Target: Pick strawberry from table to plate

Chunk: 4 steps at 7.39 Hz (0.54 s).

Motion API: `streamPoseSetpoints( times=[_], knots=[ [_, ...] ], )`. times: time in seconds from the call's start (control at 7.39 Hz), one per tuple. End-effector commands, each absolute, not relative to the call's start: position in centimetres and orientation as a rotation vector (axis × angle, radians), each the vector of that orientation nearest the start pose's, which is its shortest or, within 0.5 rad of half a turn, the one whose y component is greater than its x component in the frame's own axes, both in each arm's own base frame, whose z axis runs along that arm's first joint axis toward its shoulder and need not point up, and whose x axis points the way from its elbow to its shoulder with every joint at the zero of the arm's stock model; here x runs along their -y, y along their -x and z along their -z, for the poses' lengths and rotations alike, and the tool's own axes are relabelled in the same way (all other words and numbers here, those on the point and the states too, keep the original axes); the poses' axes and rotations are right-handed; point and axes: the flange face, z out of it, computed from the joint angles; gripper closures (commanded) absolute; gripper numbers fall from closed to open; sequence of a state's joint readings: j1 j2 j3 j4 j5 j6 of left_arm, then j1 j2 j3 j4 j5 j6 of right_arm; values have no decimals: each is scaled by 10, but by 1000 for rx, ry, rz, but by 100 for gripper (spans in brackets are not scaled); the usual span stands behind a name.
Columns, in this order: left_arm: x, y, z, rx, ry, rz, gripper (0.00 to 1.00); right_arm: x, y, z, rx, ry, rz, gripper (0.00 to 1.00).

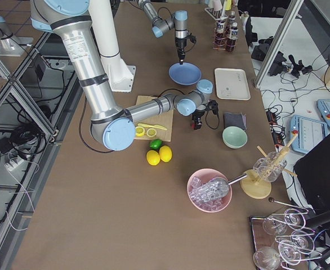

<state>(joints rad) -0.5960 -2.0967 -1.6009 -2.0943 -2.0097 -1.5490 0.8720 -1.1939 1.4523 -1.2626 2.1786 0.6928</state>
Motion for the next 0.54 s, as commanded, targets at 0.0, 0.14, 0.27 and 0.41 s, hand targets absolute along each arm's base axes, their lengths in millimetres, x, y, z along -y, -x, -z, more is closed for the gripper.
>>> streamPoseSetpoints(
  times=[0.0, 0.14, 0.27, 0.41],
  knots=[
    [448, -511, -276, -1130, 37, 277, 11, 557, 366, -479, 801, -40, 180, 96],
    [444, -504, -270, -1146, 34, 272, 10, 557, 366, -475, 805, -44, 182, 100],
    [446, -497, -267, -1154, 29, 273, 10, 564, 365, -458, 827, -57, 177, 100],
    [450, -486, -275, -1146, 27, 285, 9, 573, 359, -434, 864, -64, 174, 100]
  ],
)
